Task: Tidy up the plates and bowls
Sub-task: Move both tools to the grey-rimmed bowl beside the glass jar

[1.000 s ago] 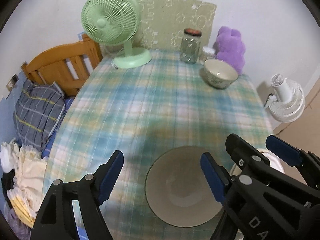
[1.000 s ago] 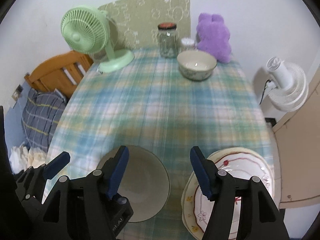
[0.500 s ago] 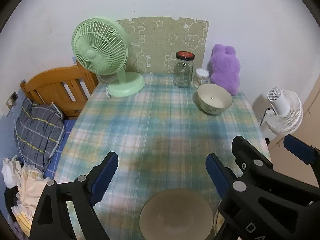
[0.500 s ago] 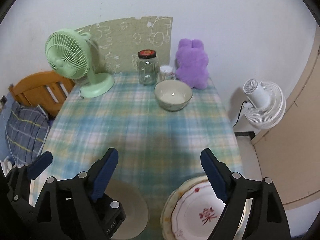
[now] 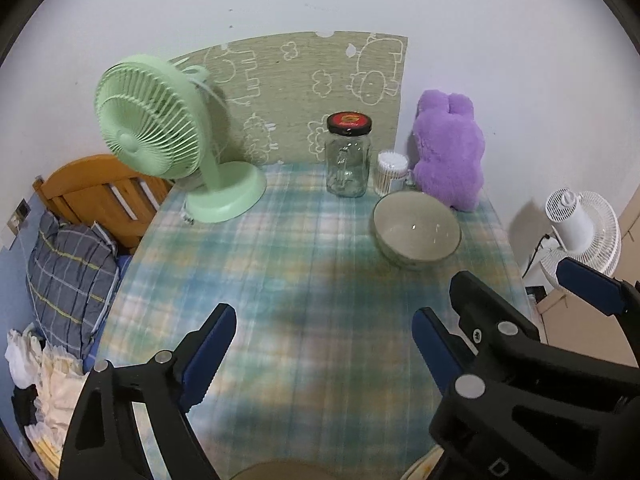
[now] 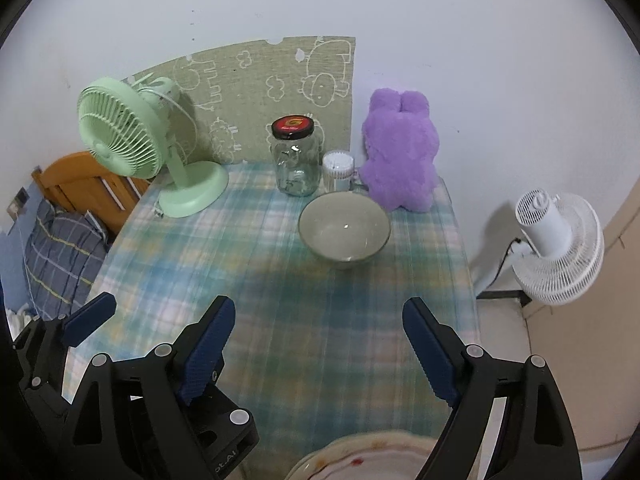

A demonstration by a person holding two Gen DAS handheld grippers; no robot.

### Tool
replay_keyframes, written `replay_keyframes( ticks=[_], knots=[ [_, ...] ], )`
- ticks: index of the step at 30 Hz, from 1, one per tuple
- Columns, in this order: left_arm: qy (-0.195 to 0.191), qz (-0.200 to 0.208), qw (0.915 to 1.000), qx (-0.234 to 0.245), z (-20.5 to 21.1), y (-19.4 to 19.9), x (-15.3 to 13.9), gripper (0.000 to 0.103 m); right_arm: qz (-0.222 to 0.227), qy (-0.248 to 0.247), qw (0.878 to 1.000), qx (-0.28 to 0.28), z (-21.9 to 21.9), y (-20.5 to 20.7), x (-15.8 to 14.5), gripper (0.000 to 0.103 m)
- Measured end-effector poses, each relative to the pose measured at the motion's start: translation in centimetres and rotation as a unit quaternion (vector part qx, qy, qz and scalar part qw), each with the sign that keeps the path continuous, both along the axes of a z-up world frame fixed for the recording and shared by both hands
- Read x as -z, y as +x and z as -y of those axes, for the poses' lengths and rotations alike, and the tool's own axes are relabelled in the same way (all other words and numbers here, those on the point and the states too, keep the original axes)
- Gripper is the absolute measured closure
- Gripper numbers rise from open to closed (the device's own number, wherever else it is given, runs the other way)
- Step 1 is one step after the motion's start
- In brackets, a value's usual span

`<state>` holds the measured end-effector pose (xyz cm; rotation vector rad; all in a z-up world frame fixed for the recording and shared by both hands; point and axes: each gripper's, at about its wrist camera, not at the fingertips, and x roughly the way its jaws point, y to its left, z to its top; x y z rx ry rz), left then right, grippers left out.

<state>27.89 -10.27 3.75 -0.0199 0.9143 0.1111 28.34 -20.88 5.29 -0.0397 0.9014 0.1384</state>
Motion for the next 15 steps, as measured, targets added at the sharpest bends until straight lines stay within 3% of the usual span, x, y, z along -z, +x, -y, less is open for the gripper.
replay_keyframes(
  ticks=[7,15],
  knots=[
    [0.005,-0.006,1.0000,-0.001,2.1,4.2,1.5,0.021,0.013,0.001,1.000,-0.015,2.1,4.6,1.4,0.015],
    [-0.011,-0.021,0.9996,-0.011,2.9,9.0,4.1,0.043,-0.003,0.007,1.000,-0.001,3.7,9.6,4.1,0.024]
  ],
)
